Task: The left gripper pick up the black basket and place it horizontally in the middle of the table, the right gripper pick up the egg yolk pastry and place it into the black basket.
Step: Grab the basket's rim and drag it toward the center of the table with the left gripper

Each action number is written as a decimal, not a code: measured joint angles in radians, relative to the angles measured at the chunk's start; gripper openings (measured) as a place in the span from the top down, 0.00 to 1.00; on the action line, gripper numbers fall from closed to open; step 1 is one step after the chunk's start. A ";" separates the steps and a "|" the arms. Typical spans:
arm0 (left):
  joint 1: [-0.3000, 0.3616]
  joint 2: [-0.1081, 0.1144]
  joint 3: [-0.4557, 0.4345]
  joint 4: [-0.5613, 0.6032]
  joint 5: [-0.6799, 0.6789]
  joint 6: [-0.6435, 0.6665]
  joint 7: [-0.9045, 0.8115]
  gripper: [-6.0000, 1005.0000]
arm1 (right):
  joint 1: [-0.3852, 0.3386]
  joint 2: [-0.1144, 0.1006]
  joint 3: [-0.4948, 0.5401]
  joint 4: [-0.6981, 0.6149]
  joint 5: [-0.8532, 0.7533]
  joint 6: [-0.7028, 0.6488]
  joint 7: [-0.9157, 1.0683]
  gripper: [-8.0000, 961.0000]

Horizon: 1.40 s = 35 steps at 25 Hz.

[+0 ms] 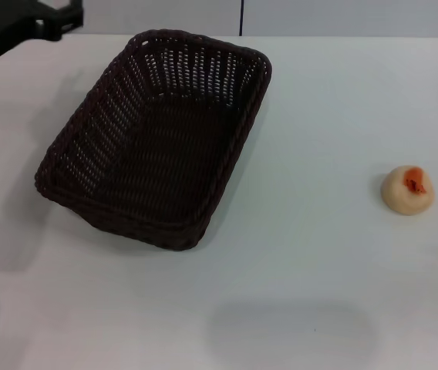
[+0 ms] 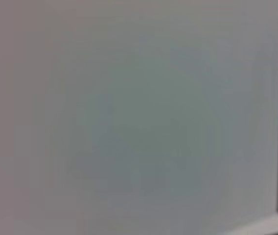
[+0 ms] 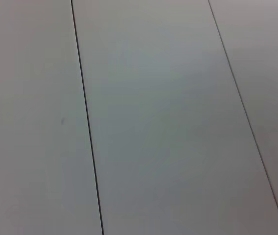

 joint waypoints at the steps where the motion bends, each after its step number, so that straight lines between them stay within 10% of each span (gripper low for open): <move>1: -0.019 -0.028 -0.042 -0.033 -0.001 -0.100 0.054 0.22 | 0.001 0.000 0.000 0.000 0.000 0.001 0.000 0.17; 5: -0.100 -0.126 -0.188 -0.114 -0.006 -0.450 0.243 0.22 | 0.001 0.000 0.000 -0.001 -0.001 0.006 0.000 0.17; 14: -0.205 -0.124 -0.203 -0.033 0.011 -0.646 0.241 0.22 | -0.004 0.001 -0.007 0.001 -0.003 0.006 0.000 0.17; 35: -0.326 -0.126 -0.203 0.235 0.059 -0.620 0.251 0.22 | 0.000 0.001 -0.011 0.000 -0.005 0.006 0.000 0.18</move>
